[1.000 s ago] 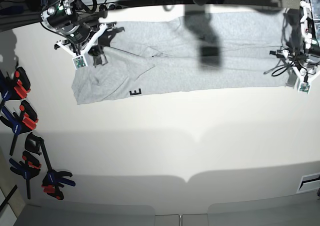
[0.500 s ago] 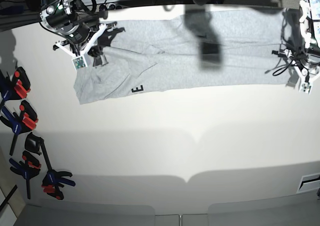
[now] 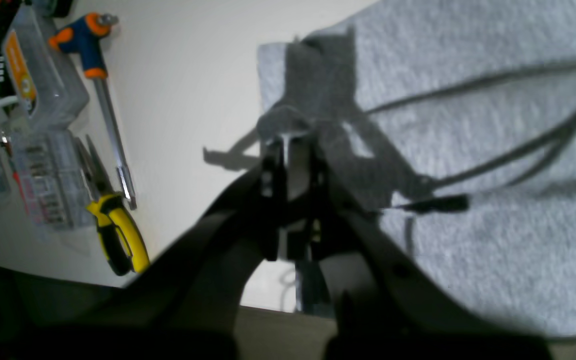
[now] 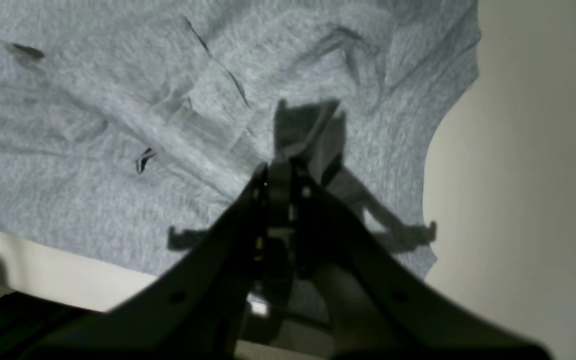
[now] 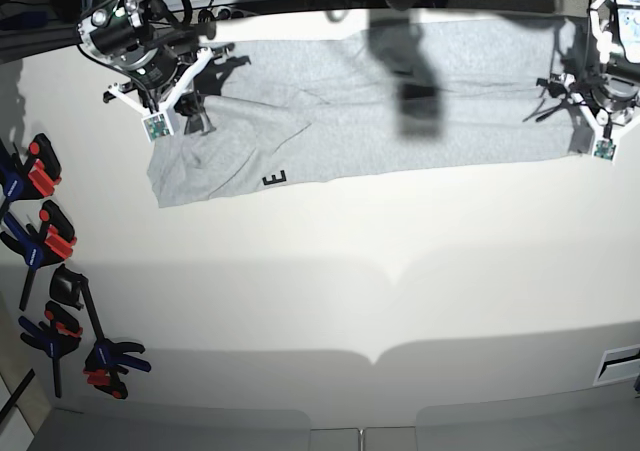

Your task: Fold the T-shirt properly

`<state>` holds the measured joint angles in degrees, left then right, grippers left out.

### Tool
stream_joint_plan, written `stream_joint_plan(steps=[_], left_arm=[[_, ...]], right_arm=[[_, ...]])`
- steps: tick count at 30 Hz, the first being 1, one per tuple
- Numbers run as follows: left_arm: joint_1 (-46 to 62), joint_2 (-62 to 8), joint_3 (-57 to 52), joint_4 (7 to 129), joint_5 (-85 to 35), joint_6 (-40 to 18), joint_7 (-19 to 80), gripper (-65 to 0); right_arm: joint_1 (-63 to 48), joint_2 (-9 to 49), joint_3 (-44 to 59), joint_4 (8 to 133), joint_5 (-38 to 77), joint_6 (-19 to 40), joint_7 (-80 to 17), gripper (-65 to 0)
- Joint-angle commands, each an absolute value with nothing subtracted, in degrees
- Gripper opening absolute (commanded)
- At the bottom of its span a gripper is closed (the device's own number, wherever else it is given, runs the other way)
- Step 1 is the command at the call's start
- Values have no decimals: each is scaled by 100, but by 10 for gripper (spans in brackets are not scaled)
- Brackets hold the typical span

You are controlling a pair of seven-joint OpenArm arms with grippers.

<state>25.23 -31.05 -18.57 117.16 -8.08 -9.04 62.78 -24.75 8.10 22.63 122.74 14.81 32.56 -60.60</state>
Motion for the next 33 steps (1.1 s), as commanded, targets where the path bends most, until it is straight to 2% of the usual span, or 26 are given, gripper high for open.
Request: stream_joint_plan(steps=[1,9,20,21,24,26,33], left_arm=[[2580,-3194,-1916,11806,-753,-851,6187,-650],[2716,-3197,-1916,11806,-751,-851,6165,-650],[2814,-3194,-1914,11806,-753,-851,6195,-644],[2847,-3194,-1914,11806,-753,-849,6191,-592],[2910,-3194,-1914,11806,-753,-832,6206,-446],[2943,-3192,-1914,11806,-751,-631,6213,-398],[2950,-3194,-1914,11806,-598,-346,5986,-387]], right_arm=[[-2467,860,2294,12396,1500,3212,-5994,-650],[-2497,1072,2294,12396,1542,3212,-6101,-650],[-2617,1081,2292,12396,1651,3214,-6224,-650],[-2672,1081,2292,12396,1675,3214,-6226,-625],[-2805,1081,2292,12396,1673,3214,-6215,-453],[-2862,1081,2292,12396,1671,3214,-6202,-388],[-2853,1079,2292,12403,1673,3203,-6165,-381]])
